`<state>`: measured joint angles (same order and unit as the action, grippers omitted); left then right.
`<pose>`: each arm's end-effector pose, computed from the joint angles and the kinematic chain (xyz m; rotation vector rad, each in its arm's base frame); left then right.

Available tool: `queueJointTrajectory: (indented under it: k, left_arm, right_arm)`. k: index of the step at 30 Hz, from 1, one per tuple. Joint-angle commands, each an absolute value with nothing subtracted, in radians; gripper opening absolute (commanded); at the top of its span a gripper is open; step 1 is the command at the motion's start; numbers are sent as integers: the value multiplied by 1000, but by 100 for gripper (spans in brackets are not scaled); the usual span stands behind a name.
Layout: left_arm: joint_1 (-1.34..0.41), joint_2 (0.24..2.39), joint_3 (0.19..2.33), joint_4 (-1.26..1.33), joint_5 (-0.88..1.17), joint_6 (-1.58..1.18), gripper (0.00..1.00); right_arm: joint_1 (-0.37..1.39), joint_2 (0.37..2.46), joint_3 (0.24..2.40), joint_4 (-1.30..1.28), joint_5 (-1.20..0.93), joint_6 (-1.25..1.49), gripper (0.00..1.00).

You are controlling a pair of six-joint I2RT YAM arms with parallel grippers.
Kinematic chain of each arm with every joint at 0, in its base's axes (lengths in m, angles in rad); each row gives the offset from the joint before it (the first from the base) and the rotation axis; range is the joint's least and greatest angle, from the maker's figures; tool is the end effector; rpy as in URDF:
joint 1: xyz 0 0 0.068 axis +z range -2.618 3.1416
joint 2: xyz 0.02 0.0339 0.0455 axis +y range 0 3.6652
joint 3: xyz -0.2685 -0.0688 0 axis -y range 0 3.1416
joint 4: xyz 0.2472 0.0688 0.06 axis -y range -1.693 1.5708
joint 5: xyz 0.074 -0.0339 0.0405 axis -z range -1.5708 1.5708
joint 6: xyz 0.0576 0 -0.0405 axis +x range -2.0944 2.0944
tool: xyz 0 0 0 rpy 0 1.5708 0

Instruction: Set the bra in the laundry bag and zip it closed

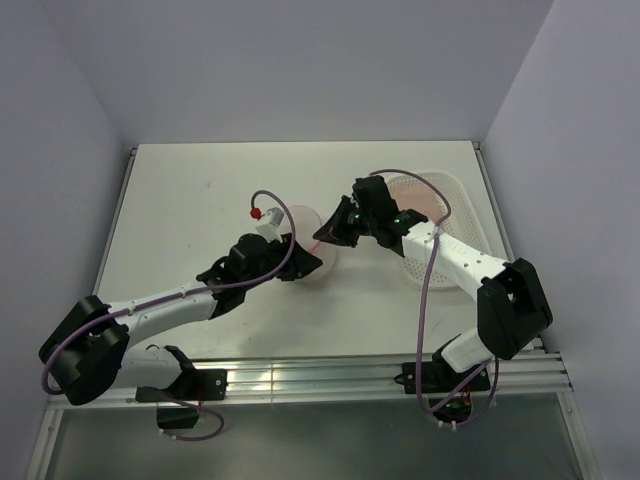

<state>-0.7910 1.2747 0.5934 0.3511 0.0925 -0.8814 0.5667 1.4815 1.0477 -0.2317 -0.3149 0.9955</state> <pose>0.2041 -0.2140 0.2186 -0.0255 2.0951 -1.1751 0.2831 0.2013 0.2520 0.3396 2.4569 1.1255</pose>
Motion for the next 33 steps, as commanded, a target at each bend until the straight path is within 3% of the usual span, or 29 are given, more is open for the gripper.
queueJointTrajectory:
  k: [1, 16, 21, 24, 33]
  left_arm:
    - [-782, 1279, 581, 426, 57, -890, 37]
    - [-773, 1262, 575, 436, 48, -888, 26]
    - [-765, 1256, 572, 426, 51, -890, 14]
    - [-764, 1249, 571, 410, 51, -887, 1]
    - [-764, 1149, 534, 299, 46, -871, 0]
  right_arm:
    - [578, 1489, 1100, -239, -313, 977, 0]
    - [594, 1503, 1117, -256, -299, 977, 0]
    - [597, 1509, 1121, -259, -295, 976, 0]
    - [597, 1516, 1124, -265, -288, 968, 0]
    - [571, 1554, 1175, -305, -272, 924, 0]
